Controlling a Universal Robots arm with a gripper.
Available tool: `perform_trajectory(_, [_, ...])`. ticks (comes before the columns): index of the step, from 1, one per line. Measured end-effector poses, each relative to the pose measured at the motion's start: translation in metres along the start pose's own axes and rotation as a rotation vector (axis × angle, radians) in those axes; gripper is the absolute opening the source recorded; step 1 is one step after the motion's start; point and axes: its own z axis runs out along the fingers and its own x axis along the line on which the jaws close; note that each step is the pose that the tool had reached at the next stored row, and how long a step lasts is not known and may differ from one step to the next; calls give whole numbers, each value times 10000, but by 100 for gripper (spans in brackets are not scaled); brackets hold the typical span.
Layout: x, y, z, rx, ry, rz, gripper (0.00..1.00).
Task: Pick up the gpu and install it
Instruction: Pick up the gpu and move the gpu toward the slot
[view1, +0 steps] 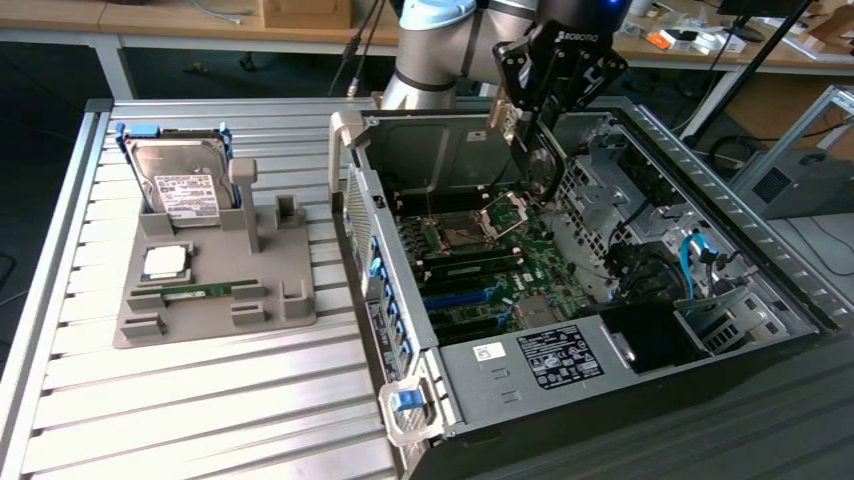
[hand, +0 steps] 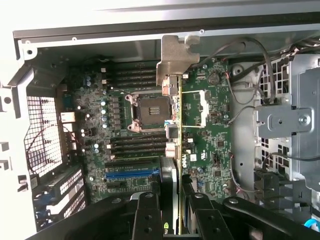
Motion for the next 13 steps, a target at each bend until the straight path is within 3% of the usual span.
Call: perform_trajectory(13, [-27,3,25,4,0,-1,27])
